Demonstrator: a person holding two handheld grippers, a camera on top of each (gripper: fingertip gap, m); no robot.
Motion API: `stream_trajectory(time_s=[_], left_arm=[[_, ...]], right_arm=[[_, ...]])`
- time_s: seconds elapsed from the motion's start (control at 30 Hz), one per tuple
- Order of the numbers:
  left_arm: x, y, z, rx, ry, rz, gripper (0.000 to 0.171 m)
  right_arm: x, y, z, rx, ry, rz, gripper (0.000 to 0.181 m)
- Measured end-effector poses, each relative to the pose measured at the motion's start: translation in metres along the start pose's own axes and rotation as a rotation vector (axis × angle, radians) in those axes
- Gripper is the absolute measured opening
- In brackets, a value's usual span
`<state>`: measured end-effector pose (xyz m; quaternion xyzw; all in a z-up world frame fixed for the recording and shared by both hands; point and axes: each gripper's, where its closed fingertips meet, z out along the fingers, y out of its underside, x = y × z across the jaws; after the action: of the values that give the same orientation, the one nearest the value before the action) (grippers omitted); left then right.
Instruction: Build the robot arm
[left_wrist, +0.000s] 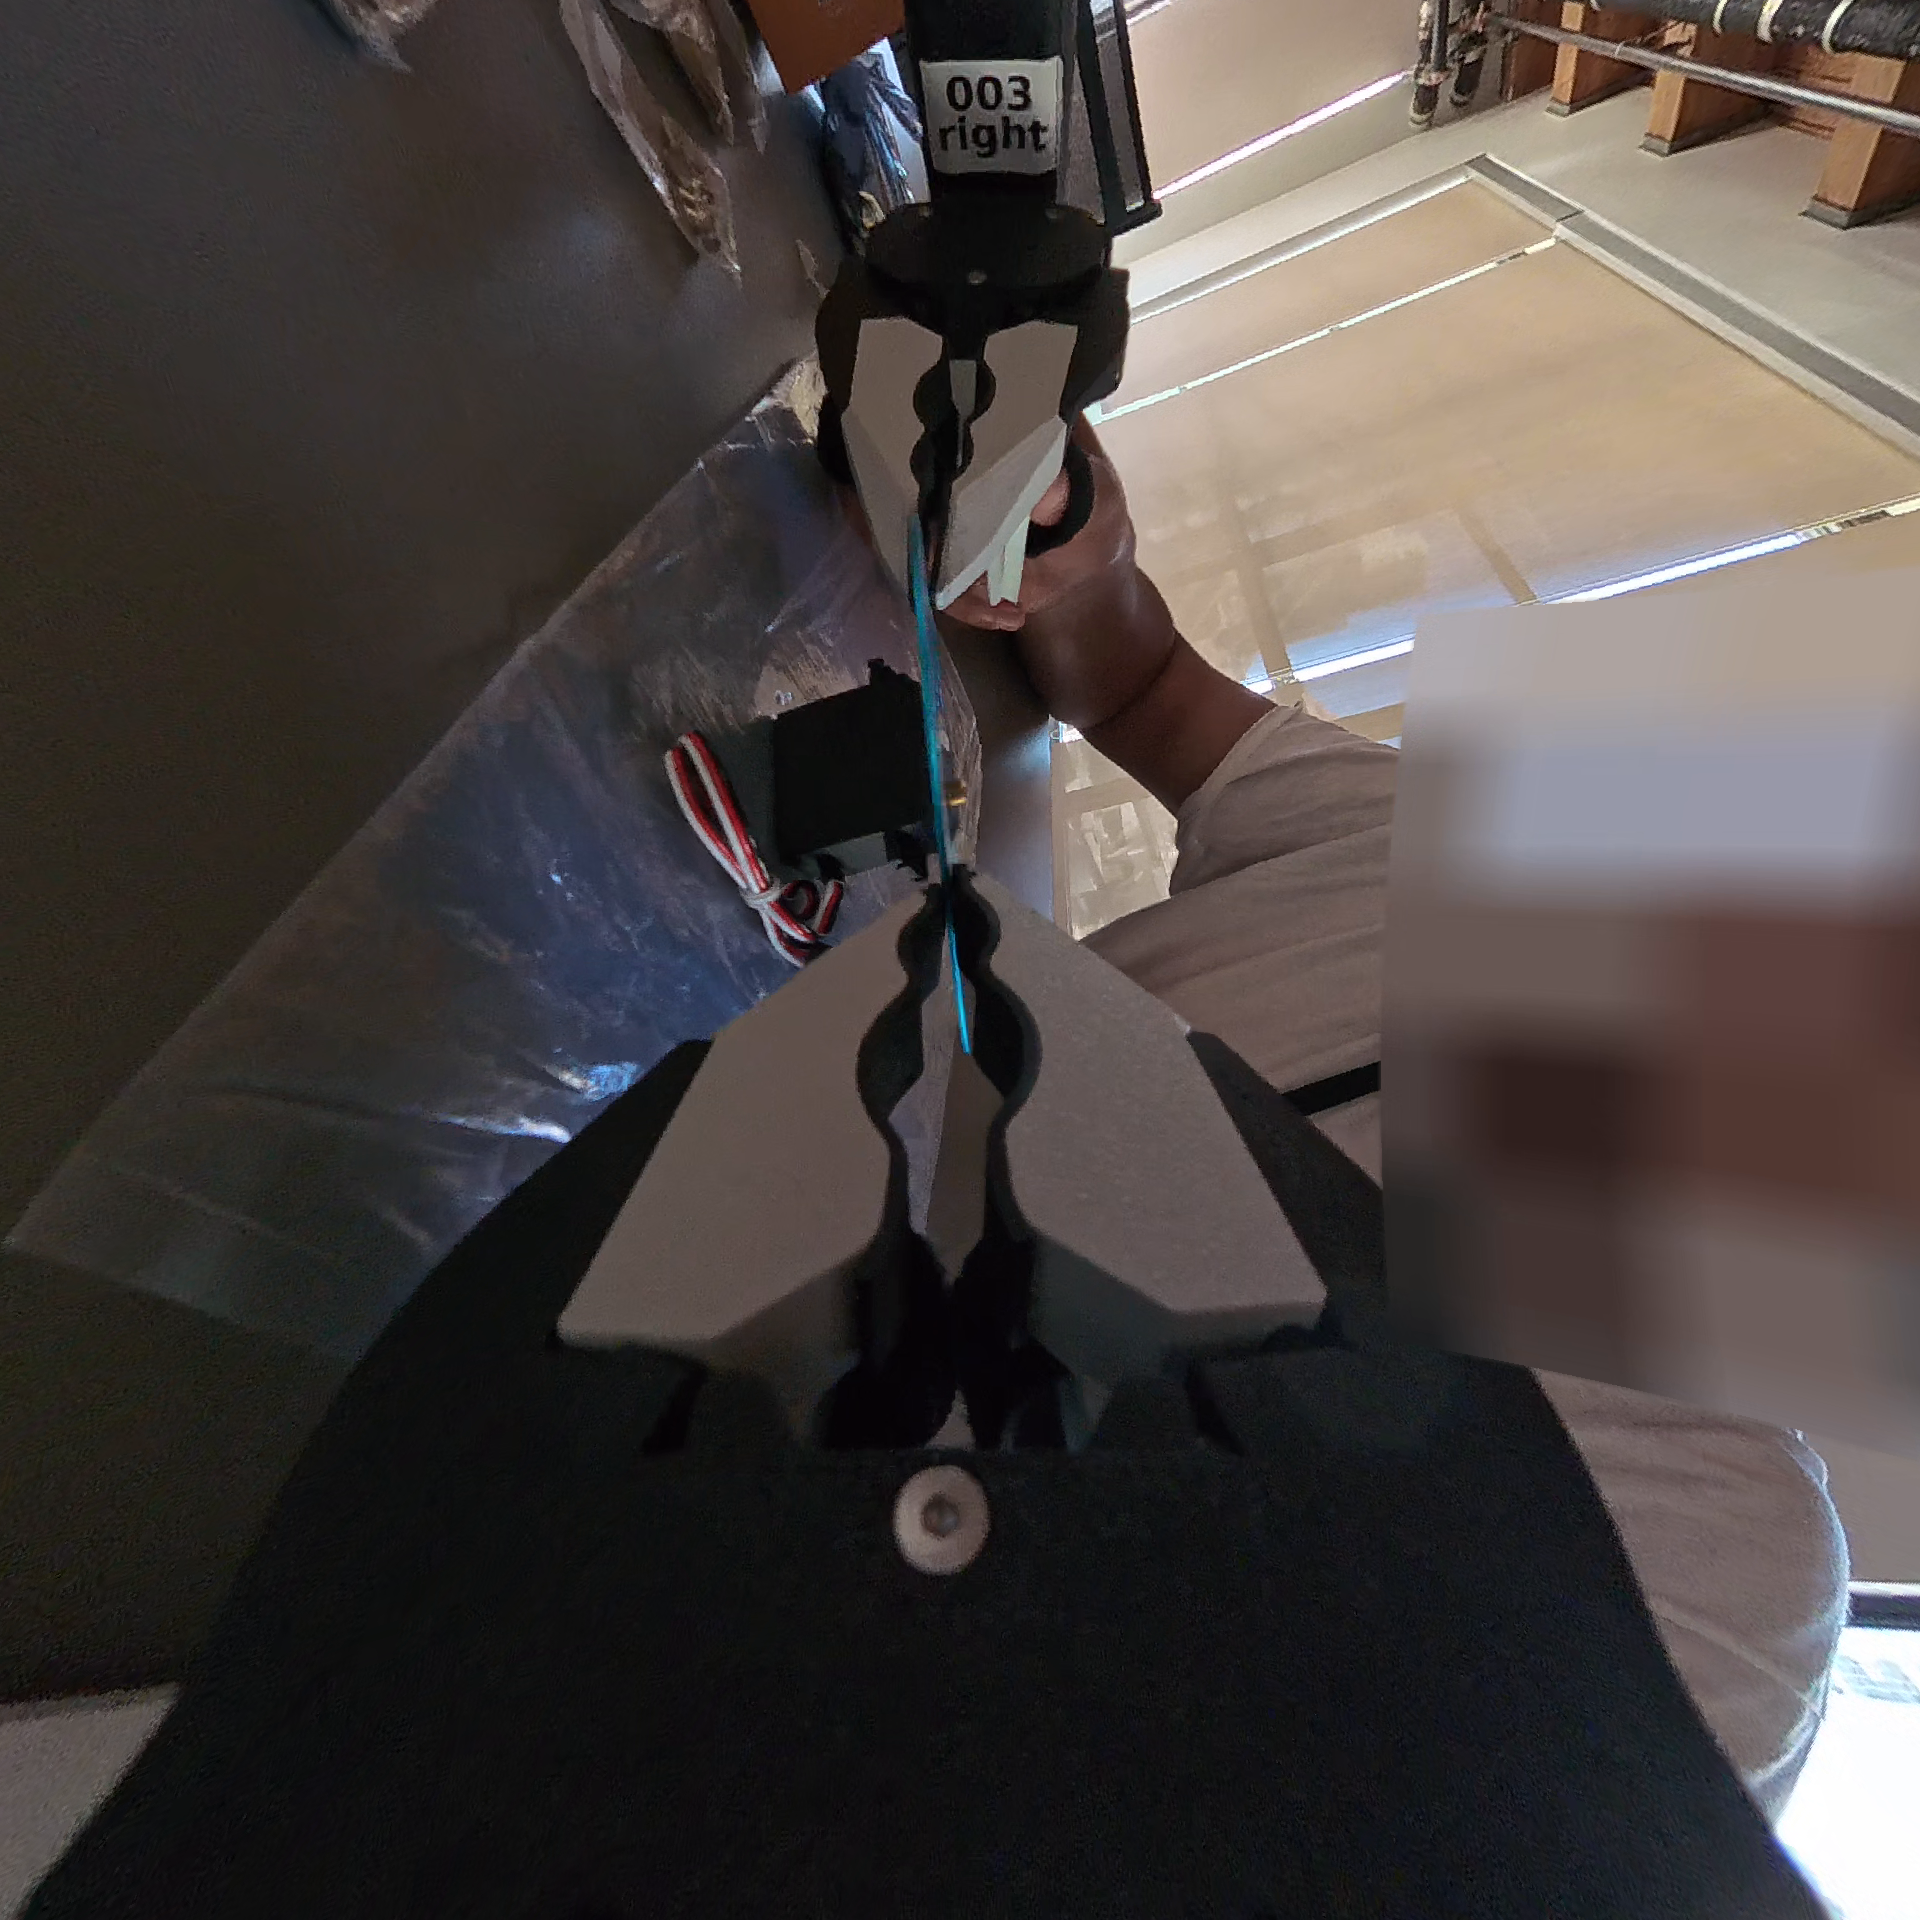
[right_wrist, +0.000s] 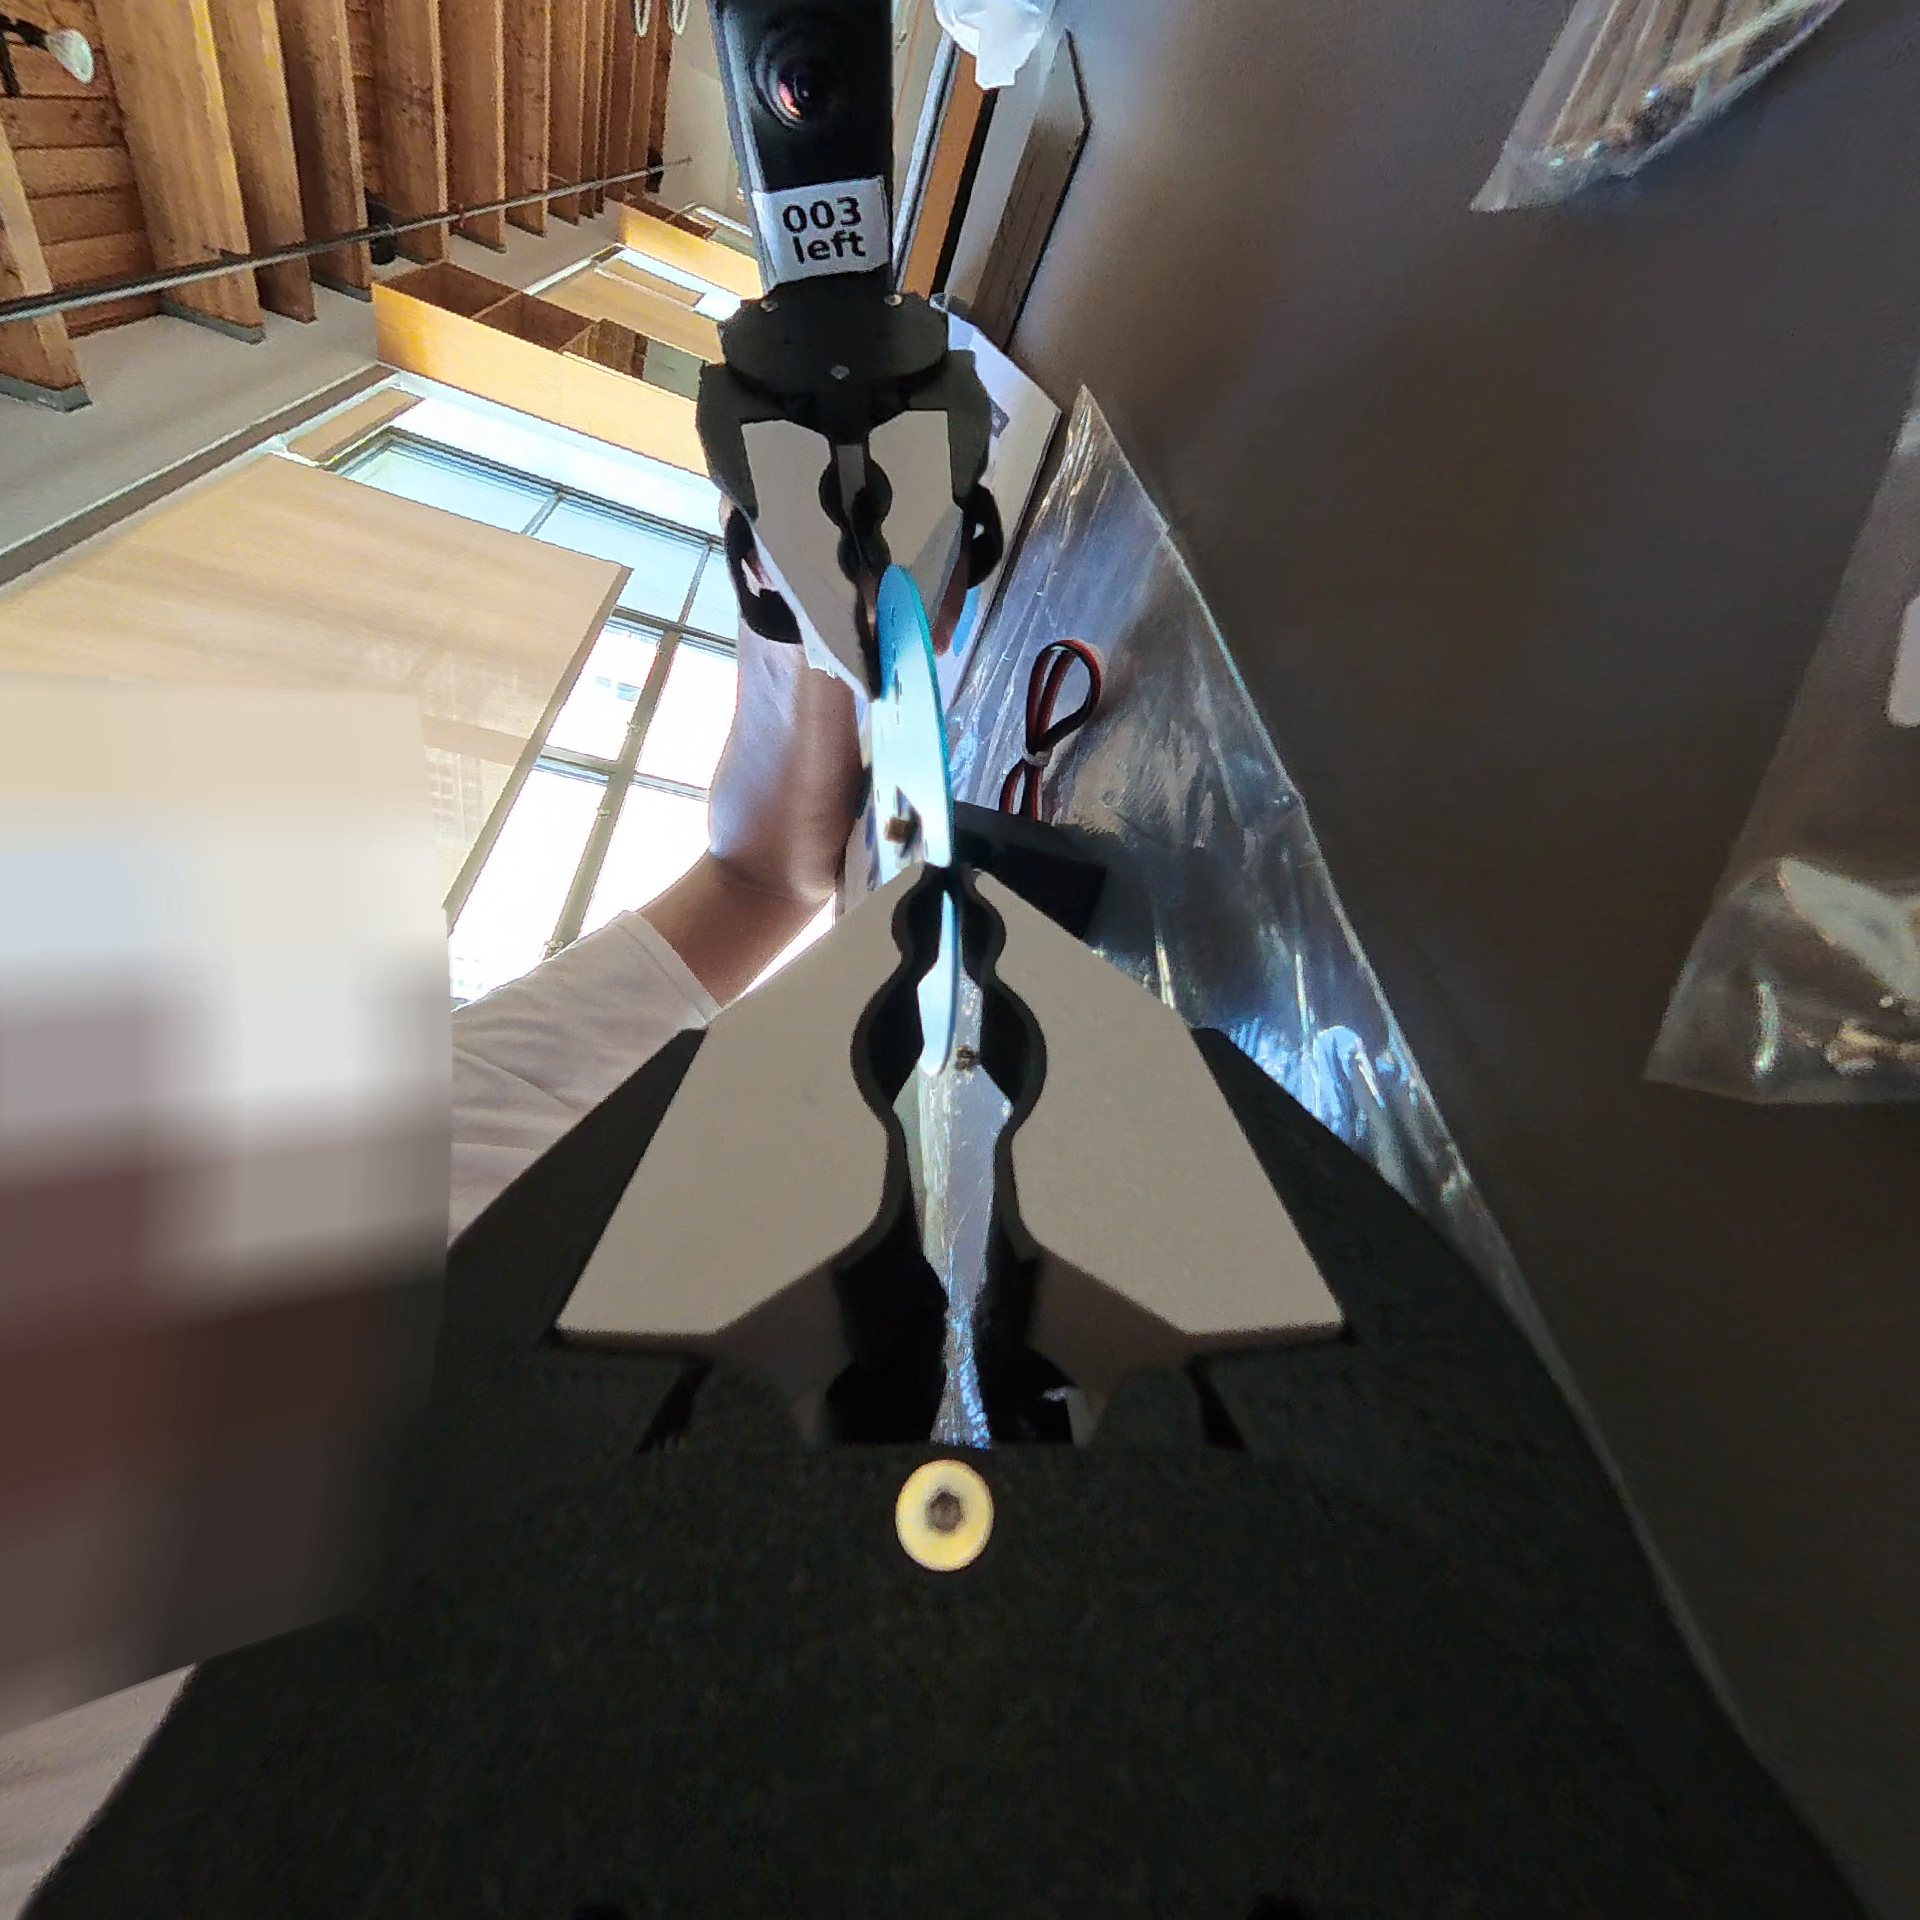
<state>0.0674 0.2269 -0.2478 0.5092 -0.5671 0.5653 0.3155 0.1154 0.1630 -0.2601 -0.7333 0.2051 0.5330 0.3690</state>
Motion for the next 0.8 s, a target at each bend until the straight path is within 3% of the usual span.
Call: stream_trajectory(time_s=[0.37, 0.8], left_arm=[[-0.025, 0.001, 0.001, -0.008, -0.156, -0.003, 0.009], [-0.022, 0.004, 0.000, -0.041, -0.173, 0.051, 0.010]], right_arm=[[0.007, 0.001, 0.001, -0.005, 0.050, 0.006, 0.002], [0.010, 0.005, 0.003, -0.032, 0.088, -0.046, 0.003]])
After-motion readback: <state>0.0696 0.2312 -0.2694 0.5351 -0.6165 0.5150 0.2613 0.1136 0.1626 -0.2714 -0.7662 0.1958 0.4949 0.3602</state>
